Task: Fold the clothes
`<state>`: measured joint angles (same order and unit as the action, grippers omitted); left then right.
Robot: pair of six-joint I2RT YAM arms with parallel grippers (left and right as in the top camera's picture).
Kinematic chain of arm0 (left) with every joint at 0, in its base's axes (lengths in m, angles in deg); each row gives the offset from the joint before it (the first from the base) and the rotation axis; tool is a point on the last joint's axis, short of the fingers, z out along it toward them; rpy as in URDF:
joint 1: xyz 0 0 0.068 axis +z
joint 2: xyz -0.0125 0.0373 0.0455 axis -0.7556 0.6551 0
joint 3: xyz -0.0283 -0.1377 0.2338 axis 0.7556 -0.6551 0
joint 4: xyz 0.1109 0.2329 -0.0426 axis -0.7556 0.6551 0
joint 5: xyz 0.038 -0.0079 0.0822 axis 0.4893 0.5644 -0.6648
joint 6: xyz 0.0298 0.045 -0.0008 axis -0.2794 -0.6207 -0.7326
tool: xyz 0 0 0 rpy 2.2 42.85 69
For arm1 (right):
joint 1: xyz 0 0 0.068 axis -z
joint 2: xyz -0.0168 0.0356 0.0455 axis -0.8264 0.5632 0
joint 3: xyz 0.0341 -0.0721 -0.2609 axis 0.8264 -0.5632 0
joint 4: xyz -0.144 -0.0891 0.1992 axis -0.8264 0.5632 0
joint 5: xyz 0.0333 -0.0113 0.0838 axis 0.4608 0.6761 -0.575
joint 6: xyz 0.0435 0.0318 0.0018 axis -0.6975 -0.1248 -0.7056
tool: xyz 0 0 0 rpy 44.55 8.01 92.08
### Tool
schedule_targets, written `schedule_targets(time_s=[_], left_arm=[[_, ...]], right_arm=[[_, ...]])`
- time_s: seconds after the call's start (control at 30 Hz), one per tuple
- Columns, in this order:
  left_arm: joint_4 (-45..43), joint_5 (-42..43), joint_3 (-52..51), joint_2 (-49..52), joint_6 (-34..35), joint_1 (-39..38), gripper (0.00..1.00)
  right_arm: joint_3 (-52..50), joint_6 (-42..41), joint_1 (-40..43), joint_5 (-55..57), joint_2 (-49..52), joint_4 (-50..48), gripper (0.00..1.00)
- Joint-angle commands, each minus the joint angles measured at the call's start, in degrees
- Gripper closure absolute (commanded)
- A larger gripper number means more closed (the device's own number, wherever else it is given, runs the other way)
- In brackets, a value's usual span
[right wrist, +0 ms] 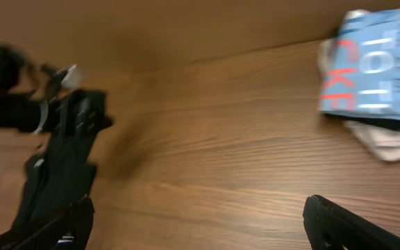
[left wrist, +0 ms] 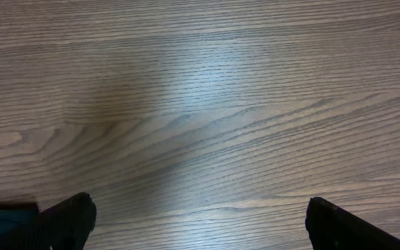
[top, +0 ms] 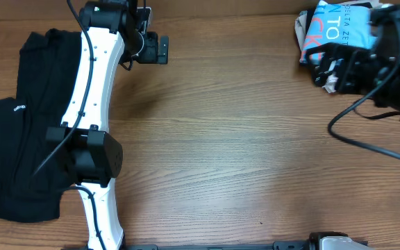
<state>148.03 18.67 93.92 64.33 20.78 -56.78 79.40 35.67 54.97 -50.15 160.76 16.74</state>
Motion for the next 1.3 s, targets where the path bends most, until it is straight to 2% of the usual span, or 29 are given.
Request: schedule_targets(time_s=[0.0,0.2,0.33,0.37,0.4,0.5,0.57,0.87,0.93,1.07,1.27], left_arm=[[-0.13,-0.35,1.2,-0.42,0.83,0.57,0.0],[-0.13,-0.37,1.2,-0.42,0.83,0.57,0.0],[-0.13,-0.37,1.2,-0.42,0.83,0.55,0.0],[-0.13,-0.35,1.2,-0.42,0.83,0.57,0.0],[-0.13,-0.37,1.2,-0.42,0.83,0.55,0.0],[-0.13,-0.37,1.2,-0.42,0.83,0.55,0.0],[-0.13,-0.37,1.2,-0.42,0.83,0.57,0.0],[-0.13,-0.35,1.2,-0.42,0.83,0.57,0.0],[-0.13,-0.35,1.2,-0.42,0.83,0.55,0.0],[-0.13,-0.37,1.2,-0.42,0.83,0.57,0.0],[-0.13,-0.37,1.2,-0.42,0.83,0.57,0.0]], right_arm=[[0.63,-0.42,-2.19,0.63,0.46,-0.17,0.0],[0.52,-0.48,-2.19,0.11,2.16,-2.75,0.0],[-2.43,-0.39,-2.47,0.22,4.2,-12.13,0.0],[-5.73,-0.22,-3.1,0.22,4.2,-18.88,0.0],[-6.91,-0.24,-3.32,0.22,4.09,-21.38,0.0],[-16.55,-0.22,-4.98,1.36,2.4,-37.16,0.0],[-27.74,-0.22,-5.57,3.26,-1.27,-49.2,0.0],[-65.88,-0.26,-3.5,7.72,-21.92,-75.45,0.0],[-81.4,-3.02,-0.07,7.69,-31.95,-84.35,0.0],[-96.19,-6.36,2.82,7.69,-43.21,-91.54,0.0],[-108.15,-6.1,3.19,8.81,-56.04,-91.91,0.0]])
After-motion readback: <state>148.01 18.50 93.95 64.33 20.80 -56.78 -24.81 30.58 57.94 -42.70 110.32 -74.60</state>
